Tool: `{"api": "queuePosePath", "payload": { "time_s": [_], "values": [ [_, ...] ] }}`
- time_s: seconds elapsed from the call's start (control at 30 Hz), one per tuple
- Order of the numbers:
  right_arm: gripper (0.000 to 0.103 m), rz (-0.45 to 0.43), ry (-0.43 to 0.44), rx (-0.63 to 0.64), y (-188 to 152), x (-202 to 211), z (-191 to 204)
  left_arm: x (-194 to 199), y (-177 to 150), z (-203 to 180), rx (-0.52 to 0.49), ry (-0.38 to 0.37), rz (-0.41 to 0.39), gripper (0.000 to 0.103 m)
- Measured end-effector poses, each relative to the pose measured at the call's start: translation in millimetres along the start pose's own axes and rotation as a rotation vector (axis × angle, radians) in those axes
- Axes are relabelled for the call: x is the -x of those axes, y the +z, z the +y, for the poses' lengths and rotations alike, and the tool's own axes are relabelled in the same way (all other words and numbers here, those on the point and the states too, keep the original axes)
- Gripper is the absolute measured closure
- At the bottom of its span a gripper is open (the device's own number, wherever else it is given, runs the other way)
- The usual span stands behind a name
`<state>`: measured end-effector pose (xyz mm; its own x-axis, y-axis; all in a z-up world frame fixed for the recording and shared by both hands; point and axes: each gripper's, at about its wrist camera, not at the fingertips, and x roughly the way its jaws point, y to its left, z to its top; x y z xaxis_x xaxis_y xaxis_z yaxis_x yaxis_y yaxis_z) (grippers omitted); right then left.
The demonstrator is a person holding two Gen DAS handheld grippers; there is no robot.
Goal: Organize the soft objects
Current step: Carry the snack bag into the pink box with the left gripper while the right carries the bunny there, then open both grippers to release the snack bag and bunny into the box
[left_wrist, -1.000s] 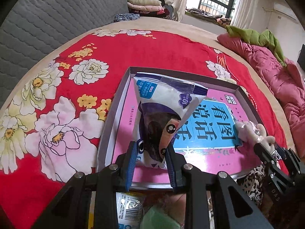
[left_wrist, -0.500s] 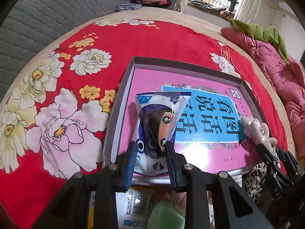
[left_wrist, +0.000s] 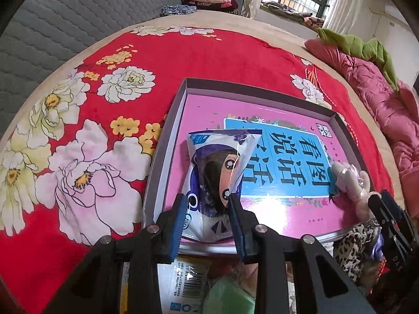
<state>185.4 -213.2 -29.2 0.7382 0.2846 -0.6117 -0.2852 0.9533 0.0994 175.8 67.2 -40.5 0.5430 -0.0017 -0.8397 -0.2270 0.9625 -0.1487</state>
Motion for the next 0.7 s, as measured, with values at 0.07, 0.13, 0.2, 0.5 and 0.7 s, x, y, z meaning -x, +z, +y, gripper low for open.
{"api": "queuePosePath", "payload": {
  "time_s": [0.07, 0.13, 0.2, 0.5, 0.7],
  "values": [
    [0.042, 0.0, -0.001, -0.015, 1.0, 0.7, -3.2, -0.7, -0.8, 2.3, 0.012, -0.016, 0.001, 0.069],
    [0.042, -0.003, -0.005, -0.019, 1.4, 1.5, -4.6, -0.6, -1.1, 3.4, 0.014, -0.019, -0.002, 0.069],
    [0.041, -0.008, -0.008, -0.02, 1.7, 2.3, -5.3, -0.4, -1.1, 4.1, 0.018, -0.024, 0.001, 0.069],
    [0.04, -0.019, -0.005, -0.027, 1.8, 6.2, -6.8, 1.4, -2.8, 4.6, 0.026, -0.068, -0.004, 0.067],
    [0.037, -0.024, 0.002, -0.047, 1.3, 9.8, -10.3, 2.9, -3.6, 5.2, 0.031, -0.071, -0.01, 0.064]
  ]
}}
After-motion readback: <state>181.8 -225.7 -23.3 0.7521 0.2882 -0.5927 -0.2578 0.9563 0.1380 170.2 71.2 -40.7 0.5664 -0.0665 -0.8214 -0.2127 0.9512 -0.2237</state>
